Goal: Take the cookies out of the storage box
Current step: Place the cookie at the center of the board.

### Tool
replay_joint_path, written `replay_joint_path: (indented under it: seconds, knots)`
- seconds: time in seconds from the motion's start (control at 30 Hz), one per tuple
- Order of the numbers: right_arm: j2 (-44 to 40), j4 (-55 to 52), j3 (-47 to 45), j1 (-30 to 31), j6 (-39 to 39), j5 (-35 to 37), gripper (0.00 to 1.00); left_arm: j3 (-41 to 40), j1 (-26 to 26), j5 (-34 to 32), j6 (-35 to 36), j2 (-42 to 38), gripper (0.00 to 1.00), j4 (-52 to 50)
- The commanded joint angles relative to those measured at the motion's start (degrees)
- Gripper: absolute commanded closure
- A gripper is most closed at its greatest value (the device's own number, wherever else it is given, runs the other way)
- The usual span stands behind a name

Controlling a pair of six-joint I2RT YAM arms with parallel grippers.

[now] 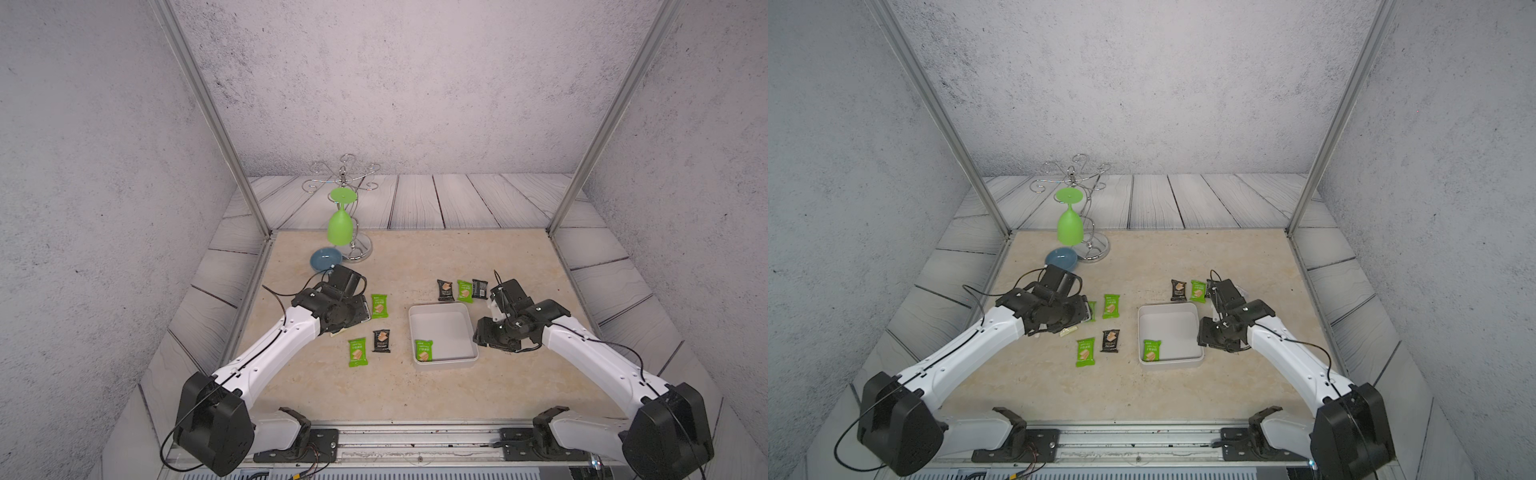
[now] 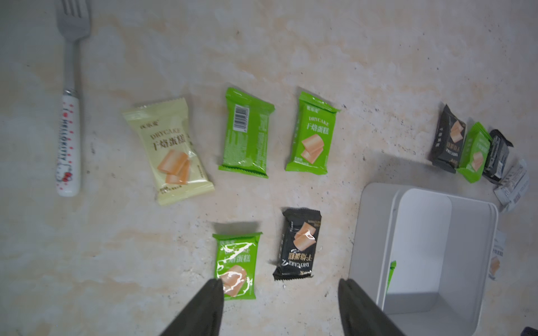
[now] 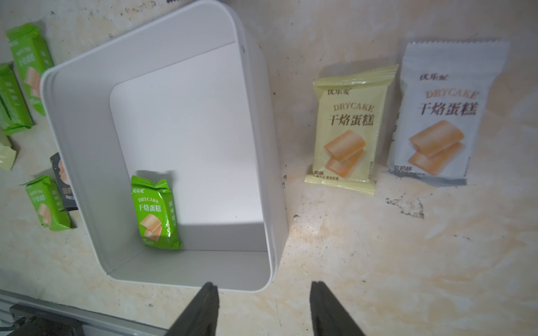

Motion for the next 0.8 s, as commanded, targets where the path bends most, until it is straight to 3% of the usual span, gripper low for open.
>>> replay_joint_path:
  seconds: [0.0,0.37,0.77]
  knots:
    - [-2.2,-2.0,-1.0,0.2,-0.4,-0.9,0.44,2.4,-5.3,-1.8,-4.6,1.3,0.32,-1.5]
    - [-6.7,-2.9,-3.2,0.3,-0.6,-1.8,0.44,13.0,-24.1,-5.1,-10.7,15.9,0.32,0.3]
    - [-9.4,-3.4,-4.5,0.3,-1.4,-0.9,0.44,29.0,-28.5,-4.3,-8.0,34.1,0.27,-8.4]
